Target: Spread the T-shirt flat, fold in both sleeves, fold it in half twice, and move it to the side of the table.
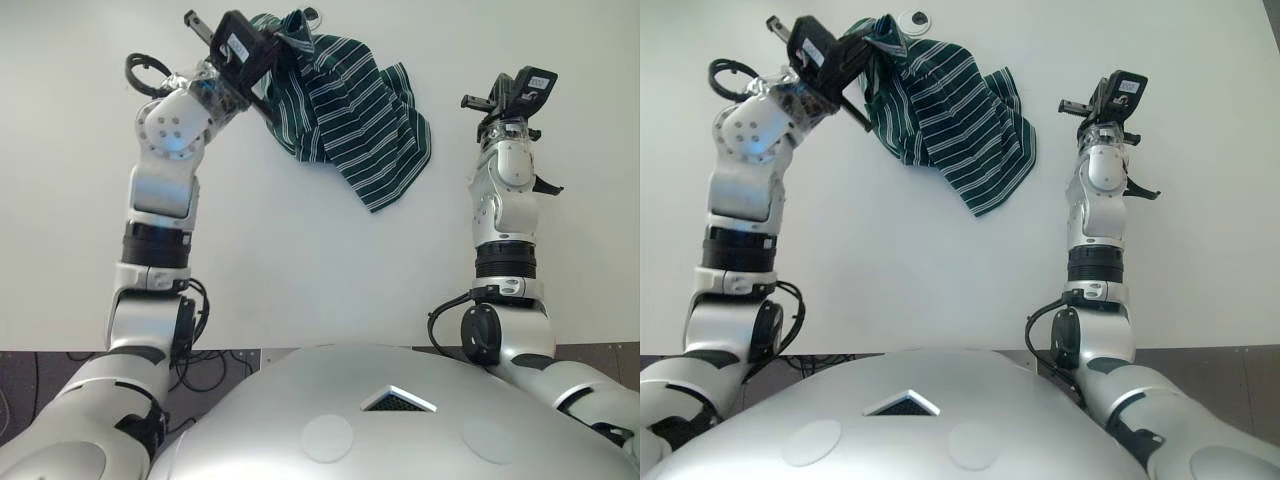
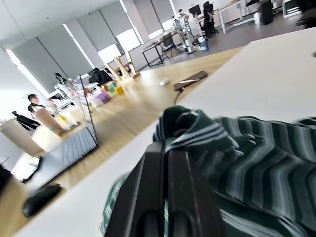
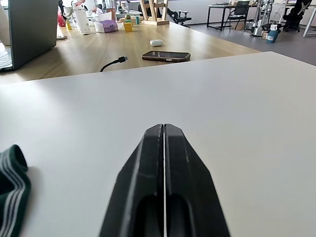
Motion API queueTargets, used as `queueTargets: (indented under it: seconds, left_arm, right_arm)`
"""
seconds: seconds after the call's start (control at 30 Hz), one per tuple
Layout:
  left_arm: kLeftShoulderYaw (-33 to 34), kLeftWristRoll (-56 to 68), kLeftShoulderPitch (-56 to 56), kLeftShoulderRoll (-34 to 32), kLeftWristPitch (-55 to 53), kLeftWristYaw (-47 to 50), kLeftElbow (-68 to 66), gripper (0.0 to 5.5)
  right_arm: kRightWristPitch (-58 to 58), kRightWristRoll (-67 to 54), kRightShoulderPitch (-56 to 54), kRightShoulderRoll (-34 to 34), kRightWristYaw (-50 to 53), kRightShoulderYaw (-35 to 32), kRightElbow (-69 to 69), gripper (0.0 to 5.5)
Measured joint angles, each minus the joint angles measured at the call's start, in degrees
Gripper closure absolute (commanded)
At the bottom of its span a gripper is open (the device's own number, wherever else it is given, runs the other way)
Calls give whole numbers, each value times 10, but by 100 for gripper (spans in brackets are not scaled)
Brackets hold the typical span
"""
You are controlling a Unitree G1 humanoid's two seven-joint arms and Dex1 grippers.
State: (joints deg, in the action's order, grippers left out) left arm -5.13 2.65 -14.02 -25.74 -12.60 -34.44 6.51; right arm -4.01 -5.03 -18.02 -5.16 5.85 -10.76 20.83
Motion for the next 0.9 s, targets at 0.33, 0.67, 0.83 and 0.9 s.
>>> queueTargets:
  seconds: [0.33,0.67,0.83,0.9]
  left_arm:
    - [22,77,258,-249,-204,-189,276,546]
    - [-23,29,355,-320,-182,-198,284,476]
    - [74,108,397,-326,-208,-234,289,449]
    - [160,157,396,-326,-206,-262,286,449]
  right_arm:
    - [-2,0,21,0,9,-8,-18,550]
    - [-4,0,37,2,17,-4,-30,550]
    - [-8,0,38,2,18,-4,-32,550]
    - [-10,0,38,2,18,-3,-33,550]
